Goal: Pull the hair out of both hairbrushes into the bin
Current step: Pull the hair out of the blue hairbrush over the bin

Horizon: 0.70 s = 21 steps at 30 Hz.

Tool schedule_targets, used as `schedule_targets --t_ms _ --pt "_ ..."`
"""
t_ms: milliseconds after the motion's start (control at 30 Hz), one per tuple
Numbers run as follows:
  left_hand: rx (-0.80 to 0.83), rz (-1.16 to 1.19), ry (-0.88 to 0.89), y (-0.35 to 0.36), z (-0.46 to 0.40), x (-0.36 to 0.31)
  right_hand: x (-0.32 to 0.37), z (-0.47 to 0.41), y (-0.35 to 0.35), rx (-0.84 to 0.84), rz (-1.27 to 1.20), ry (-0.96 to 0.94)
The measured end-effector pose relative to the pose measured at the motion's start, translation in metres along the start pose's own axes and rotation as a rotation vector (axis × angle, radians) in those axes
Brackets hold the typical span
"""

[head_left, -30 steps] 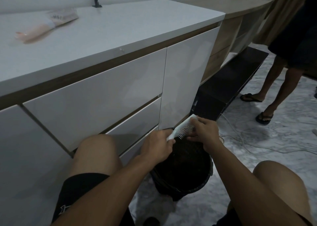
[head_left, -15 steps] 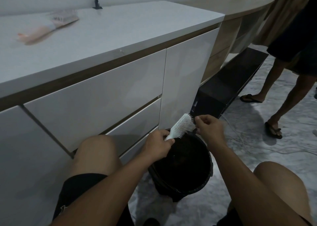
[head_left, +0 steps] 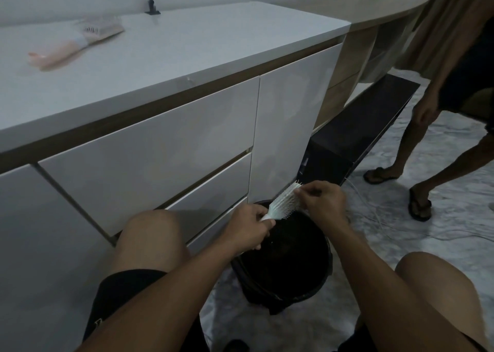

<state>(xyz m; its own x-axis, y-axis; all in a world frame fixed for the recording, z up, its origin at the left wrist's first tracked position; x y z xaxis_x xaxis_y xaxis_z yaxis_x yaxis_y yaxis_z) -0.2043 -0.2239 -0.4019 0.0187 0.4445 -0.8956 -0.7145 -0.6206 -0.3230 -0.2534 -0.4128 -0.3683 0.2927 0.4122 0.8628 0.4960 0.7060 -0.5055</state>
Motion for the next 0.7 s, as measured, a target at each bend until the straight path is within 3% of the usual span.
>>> schedule_targets --t_ms 300,467,700 --pt "-0.044 0.013 -0.016 -0.007 0.000 0.002 -0.003 -0.001 -0.008 -0.093 -0.062 0.066" --pt "-0.038 0.056 -0.056 -0.005 -0.001 0.004 0.000 0.002 0.008 0.073 -0.027 0.043" --pt "-0.002 -0.003 -0.041 -0.005 0.007 -0.007 0.006 0.009 0.025 0.283 -0.339 0.140"
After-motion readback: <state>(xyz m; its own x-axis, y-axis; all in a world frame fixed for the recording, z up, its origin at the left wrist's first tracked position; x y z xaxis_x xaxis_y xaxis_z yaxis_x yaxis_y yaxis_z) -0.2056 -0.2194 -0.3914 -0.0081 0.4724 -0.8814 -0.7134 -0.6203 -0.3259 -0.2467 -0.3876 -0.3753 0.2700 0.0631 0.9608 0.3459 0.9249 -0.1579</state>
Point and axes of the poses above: each hand's wrist, its own z-axis away from the middle knuckle, its own y-axis out of the palm, x = y × z, the point moved 8 cm from there along -z, towards the middle knuckle, and after that the axes turned 8 degrees about x, right-handed, at the moved point
